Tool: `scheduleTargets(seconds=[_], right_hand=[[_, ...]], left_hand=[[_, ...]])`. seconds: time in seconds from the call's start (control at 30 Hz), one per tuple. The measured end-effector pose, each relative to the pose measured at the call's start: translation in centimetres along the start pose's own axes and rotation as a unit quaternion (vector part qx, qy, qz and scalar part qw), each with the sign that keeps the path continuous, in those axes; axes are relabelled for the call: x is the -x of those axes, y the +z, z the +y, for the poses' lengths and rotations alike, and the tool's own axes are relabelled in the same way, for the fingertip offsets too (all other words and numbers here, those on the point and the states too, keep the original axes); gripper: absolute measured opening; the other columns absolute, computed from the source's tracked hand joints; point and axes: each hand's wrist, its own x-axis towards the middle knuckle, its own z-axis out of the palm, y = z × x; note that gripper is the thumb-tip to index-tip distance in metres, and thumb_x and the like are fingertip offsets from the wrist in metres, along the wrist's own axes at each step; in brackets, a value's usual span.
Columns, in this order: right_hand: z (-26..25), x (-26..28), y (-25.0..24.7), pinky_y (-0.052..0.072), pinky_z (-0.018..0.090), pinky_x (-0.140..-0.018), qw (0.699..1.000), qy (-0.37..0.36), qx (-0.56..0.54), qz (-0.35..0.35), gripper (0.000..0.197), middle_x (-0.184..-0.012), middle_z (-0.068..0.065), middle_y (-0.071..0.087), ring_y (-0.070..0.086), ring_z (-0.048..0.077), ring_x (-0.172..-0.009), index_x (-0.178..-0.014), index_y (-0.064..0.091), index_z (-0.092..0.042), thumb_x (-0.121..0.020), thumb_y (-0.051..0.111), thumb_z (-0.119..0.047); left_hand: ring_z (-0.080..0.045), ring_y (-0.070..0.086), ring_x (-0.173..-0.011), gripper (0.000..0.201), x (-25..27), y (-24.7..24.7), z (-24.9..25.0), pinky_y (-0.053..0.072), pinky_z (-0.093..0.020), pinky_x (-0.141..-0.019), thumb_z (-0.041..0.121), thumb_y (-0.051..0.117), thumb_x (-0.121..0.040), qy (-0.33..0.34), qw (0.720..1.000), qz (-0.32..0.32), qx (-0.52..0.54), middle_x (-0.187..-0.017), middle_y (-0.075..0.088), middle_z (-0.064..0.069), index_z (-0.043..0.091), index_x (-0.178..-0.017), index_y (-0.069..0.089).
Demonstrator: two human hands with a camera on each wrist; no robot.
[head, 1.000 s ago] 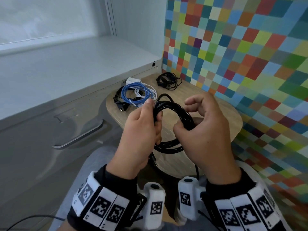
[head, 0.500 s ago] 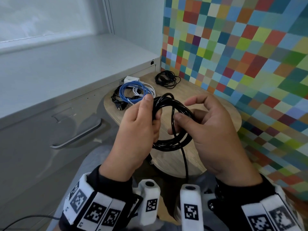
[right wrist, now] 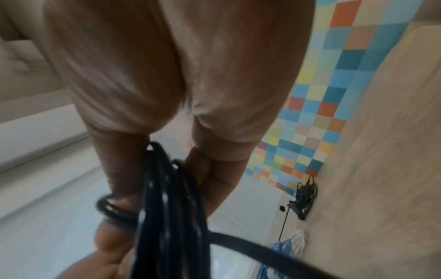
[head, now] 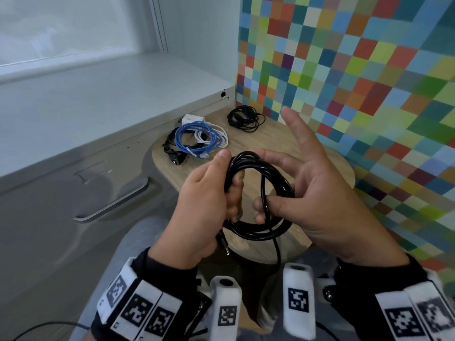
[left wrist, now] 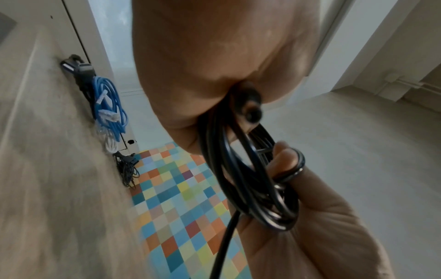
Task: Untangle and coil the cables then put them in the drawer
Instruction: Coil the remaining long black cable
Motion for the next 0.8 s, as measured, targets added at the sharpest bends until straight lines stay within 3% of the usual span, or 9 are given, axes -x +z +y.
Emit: scheduleTargets(seconds=[0.1, 0.17, 0.23, 0.3, 0.43, 0.53, 0.63, 0.73, 0.8], right_hand=[[0.9, -0.4, 0.4, 0.062, 0.045, -0.066, 0.998, -0.022, 0.001, 0.063, 0.1, -0.112, -0.006, 0.072, 0.074, 0.028, -0.072, -0.135, 0.048, -0.046, -0.057, 0.097, -0.009], [1.7, -0.8, 0.6, 0.062, 0.052, -0.071, 0.99, -0.057, -0.007, 0.131, 0.075, -0.095, -0.007, 0.067, 0.066, 0.032, -0.072, -0.106, 0.054, -0.036, -0.049, 0.103, -0.029], [2.4, -1.0, 0.7, 0.055, 0.052, -0.076, 0.979, -0.096, -0.042, 0.177, 0.058, -0.084, -0.008, 0.058, 0.052, 0.033, -0.076, -0.084, 0.054, -0.033, -0.051, 0.1, -0.044], [2.6, -1.0, 1.1, 0.051, 0.045, -0.071, 0.973, -0.12, -0.071, 0.184, 0.045, -0.075, -0.005, 0.052, 0.044, 0.031, -0.074, -0.075, 0.055, -0.026, -0.061, 0.095, -0.044], [2.1, -1.0, 1.4, 0.053, 0.022, -0.065, 0.976, -0.105, -0.076, 0.174, 0.021, -0.069, -0.002, 0.06, 0.054, 0.012, -0.067, -0.066, 0.067, -0.021, -0.07, 0.083, -0.035], [1.9, -0.9, 1.1, 0.049, 0.023, -0.076, 0.979, -0.112, 0.042, 0.165, 0.022, -0.081, 0.012, 0.066, 0.058, 0.011, -0.077, -0.076, 0.077, -0.021, -0.083, 0.075, -0.042], [1.5, -0.7, 1.6, 0.046, 0.016, -0.082, 0.981, -0.068, 0.139, 0.12, 0.032, -0.096, 0.006, 0.067, 0.06, 0.002, -0.086, -0.077, 0.081, -0.032, -0.094, 0.057, -0.047], [1.1, -0.6, 1.1, 0.05, 0.036, -0.095, 0.987, -0.002, 0.152, 0.051, 0.052, -0.097, -0.003, 0.065, 0.064, 0.012, -0.096, -0.073, 0.08, -0.02, -0.104, 0.049, -0.049], [0.9, -0.8, 0.3, 0.046, 0.043, -0.094, 0.99, 0.024, 0.124, 0.06, 0.053, -0.086, -0.005, 0.069, 0.064, 0.013, -0.095, -0.066, 0.071, -0.015, -0.102, 0.043, -0.041]], left_hand=[[-0.016, 0.029, -0.039, 0.056, 0.0, 0.0, 0.5, 0.031, -0.026, -0.04, 0.043, 0.042, -0.107, 0.007, 1.0, 0.017, 0.018, -0.05, 0.035, -0.002, 0.018, -0.058, 0.056], [-0.016, 0.026, -0.037, 0.056, -0.1, -0.2, 0.8, 0.029, -0.027, -0.042, 0.042, 0.041, -0.108, 0.029, 0.999, 0.015, 0.026, -0.05, 0.034, -0.002, 0.018, -0.06, 0.055], [-0.016, 0.024, -0.038, 0.055, -0.3, -0.3, 0.9, 0.027, -0.029, -0.044, 0.041, 0.038, -0.109, 0.056, 0.998, 0.009, 0.015, -0.048, 0.031, 0.001, 0.018, -0.062, 0.053], [-0.017, 0.024, -0.041, 0.053, -0.4, -0.4, 0.7, 0.026, -0.032, -0.047, 0.039, 0.036, -0.11, 0.078, 0.997, 0.006, -0.009, -0.047, 0.031, 0.001, 0.017, -0.064, 0.051], [-0.014, 0.028, -0.043, 0.05, -0.4, -0.3, 0.6, 0.025, -0.033, -0.048, 0.034, 0.033, -0.111, 0.122, 0.991, 0.012, -0.062, -0.049, 0.035, 0.003, 0.011, -0.07, 0.05], [-0.009, 0.032, -0.044, 0.049, -0.5, -0.6, 0.4, 0.027, -0.027, -0.045, 0.036, 0.034, -0.111, 0.191, 0.976, 0.037, -0.096, -0.05, 0.038, 0.008, 0.008, -0.073, 0.05], [-0.011, 0.035, -0.046, 0.045, -0.7, -1.2, 0.3, 0.029, -0.029, -0.048, 0.05, 0.037, -0.102, 0.262, 0.951, 0.062, -0.154, -0.051, 0.041, 0.009, 0.025, -0.067, 0.052], [-0.014, 0.037, -0.046, 0.044, -1.1, -2.6, 0.4, 0.03, -0.034, -0.048, 0.052, 0.035, -0.1, 0.293, 0.93, 0.099, -0.2, -0.05, 0.043, 0.01, 0.029, -0.065, 0.049], [-0.013, 0.037, -0.046, 0.045, -1.4, -3.5, 0.7, 0.03, -0.035, -0.047, 0.049, 0.034, -0.103, 0.302, 0.92, 0.122, -0.219, -0.05, 0.044, 0.011, 0.03, -0.064, 0.048]])
